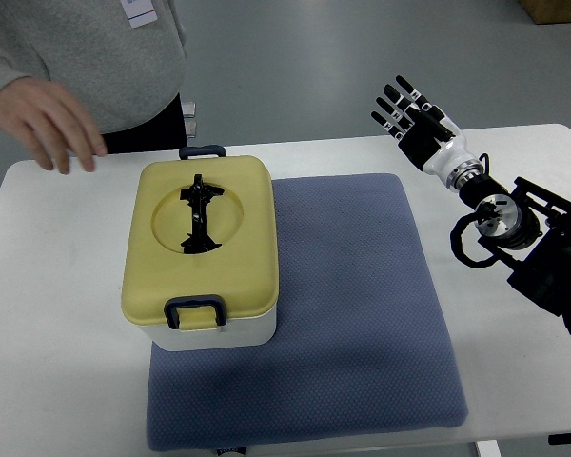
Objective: Open white storage box with right hand
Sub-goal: 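Raise the right hand and swing it over the yellow-lidded box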
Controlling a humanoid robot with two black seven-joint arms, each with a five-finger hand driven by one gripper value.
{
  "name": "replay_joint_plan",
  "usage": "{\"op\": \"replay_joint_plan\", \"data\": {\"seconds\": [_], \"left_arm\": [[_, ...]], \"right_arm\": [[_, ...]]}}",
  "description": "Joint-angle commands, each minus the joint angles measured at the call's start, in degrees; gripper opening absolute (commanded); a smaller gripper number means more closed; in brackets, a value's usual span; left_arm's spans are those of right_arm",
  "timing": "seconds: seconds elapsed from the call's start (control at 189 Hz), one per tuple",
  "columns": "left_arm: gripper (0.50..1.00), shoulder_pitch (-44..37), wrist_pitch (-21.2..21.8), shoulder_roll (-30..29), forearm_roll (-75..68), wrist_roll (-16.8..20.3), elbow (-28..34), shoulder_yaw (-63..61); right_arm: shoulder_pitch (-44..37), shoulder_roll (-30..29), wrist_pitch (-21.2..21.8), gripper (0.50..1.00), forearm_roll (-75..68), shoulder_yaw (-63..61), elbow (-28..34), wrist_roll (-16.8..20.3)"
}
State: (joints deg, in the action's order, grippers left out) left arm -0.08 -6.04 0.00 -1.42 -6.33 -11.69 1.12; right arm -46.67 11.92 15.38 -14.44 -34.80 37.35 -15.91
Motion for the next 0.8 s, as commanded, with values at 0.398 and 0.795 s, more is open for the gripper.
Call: {"op": "replay_joint_plan", "data": {"seconds": [0.398, 0.795], "left_arm": [[1.0, 0.0, 0.1, 0.0, 0.1, 0.0, 0.0, -0.2], [1.0, 0.0, 0.0, 0.0, 0.0, 0.0, 0.0, -0.2]], "right_arm": [[-1.6, 0.2, 0.1, 0.926, 3.6, 0.9, 0.1, 0.8], [-14.6, 3.3, 10.2, 0.926, 56.8, 3.9, 3.2, 5.5]]}}
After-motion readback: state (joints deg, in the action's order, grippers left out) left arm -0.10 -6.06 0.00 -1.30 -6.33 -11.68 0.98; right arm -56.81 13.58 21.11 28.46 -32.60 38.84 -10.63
